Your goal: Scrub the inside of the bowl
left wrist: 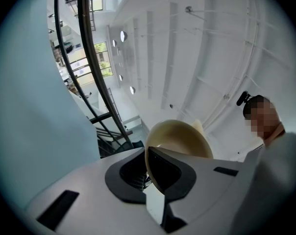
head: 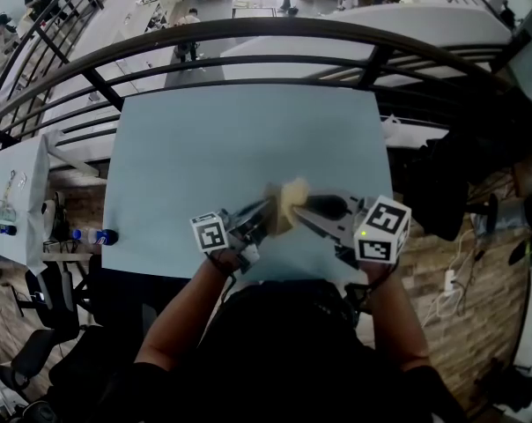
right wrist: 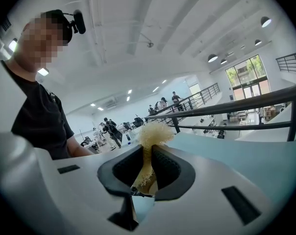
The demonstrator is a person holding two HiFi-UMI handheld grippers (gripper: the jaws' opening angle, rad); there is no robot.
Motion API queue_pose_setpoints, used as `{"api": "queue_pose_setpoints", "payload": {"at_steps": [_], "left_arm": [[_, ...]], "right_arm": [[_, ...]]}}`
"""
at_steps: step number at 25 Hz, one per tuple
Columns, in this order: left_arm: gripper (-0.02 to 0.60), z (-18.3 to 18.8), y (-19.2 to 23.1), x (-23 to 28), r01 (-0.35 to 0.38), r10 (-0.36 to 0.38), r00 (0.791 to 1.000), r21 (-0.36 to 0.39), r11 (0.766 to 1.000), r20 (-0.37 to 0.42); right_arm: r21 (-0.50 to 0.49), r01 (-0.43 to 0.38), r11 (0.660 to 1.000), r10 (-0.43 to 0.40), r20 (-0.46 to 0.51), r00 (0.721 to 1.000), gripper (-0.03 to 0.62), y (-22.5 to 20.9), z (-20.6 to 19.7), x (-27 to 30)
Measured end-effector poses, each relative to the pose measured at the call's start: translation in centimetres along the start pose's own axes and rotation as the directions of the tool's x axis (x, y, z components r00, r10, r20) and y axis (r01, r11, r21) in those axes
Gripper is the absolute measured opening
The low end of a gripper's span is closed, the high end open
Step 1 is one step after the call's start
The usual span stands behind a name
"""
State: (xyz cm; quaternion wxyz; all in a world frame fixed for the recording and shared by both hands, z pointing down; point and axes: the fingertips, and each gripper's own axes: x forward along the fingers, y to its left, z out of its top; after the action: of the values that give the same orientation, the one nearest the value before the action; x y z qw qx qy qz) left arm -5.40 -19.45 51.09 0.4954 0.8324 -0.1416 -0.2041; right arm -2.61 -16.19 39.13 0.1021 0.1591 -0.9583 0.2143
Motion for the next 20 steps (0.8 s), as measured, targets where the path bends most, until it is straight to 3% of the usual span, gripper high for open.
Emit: {"api": "queue_pose_setpoints", "payload": {"at_steps": [11, 16, 20], "left_arm": [[0.005, -3.3, -1.9, 1.4, 0.074, -0.071, 0.991, 0.019, 0.997, -0.112], [0.005, -4.0, 0.1, 1.1, 0.003, 0.001, 0.989, 0.022, 1.000, -0.145], [0.005, -5.5, 2.9, 0.4, -0.067, 0.072, 0.981, 0.036, 0.997, -0.181]], "right_arm": [[0.057, 0.138, 0.989, -0.137, -0.008, 0.990, 0.063, -5.0, -1.4, 0.4], [0.115, 0.320, 0.940, -0.321, -0.016, 0.947, 0.063, -9.3, -3.8, -1.4], [0.146, 0.396, 0.906, -0.395, -0.041, 0.918, 0.064, -10.9, -6.1, -2.4]]}}
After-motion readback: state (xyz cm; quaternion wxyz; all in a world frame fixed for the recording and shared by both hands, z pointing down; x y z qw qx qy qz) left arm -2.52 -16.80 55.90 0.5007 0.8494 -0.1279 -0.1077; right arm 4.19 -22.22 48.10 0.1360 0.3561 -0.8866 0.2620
